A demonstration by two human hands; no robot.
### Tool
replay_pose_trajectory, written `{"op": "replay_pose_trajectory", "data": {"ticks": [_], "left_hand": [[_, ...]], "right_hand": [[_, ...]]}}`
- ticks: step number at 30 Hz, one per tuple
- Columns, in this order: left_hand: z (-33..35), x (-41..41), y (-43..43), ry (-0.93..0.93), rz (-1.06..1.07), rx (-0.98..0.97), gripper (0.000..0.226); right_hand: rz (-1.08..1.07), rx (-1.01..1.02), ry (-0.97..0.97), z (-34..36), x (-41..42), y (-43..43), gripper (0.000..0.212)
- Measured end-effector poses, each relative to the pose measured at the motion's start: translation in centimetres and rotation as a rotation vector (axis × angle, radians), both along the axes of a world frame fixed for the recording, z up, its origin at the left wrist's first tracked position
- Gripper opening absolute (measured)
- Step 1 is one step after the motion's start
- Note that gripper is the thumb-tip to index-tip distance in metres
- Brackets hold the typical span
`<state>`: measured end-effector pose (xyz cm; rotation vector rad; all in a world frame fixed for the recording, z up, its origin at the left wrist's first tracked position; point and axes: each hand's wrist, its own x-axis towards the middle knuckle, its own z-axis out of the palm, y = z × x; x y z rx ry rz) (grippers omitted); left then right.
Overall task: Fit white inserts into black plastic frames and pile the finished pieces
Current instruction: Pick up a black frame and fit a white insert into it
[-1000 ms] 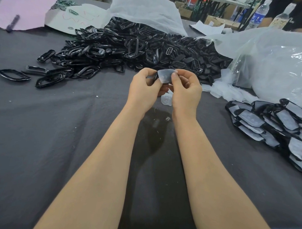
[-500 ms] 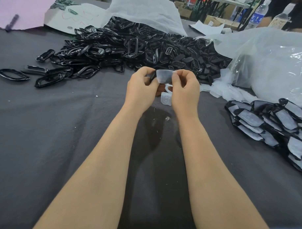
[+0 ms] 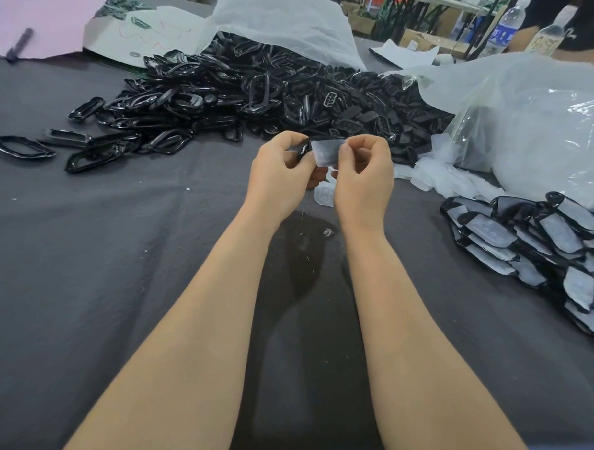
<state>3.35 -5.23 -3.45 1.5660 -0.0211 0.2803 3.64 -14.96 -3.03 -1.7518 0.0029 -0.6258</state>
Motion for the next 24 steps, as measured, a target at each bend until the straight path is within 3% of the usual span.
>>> {"op": "replay_pose_trajectory", "data": {"ticks": [7,10,24], "left_hand": [[0.1,-0.1,0.1,0.002,-0.009,-0.004,0.013],[0.0,-0.1,0.1,0.015,-0.015,0.020,0.014],[0.3,-0.3,-0.3,0.053,0.005,0.017,0.019]], "right_hand": [[0.082,0.210,0.183,0.1,0.9,-0.4,0.017],[0.091,0.189,0.237,0.0,1.2,-0.6,0.022],[0.004,0.063,0.212,-0.1,1.0,-0.5,0.009]]}}
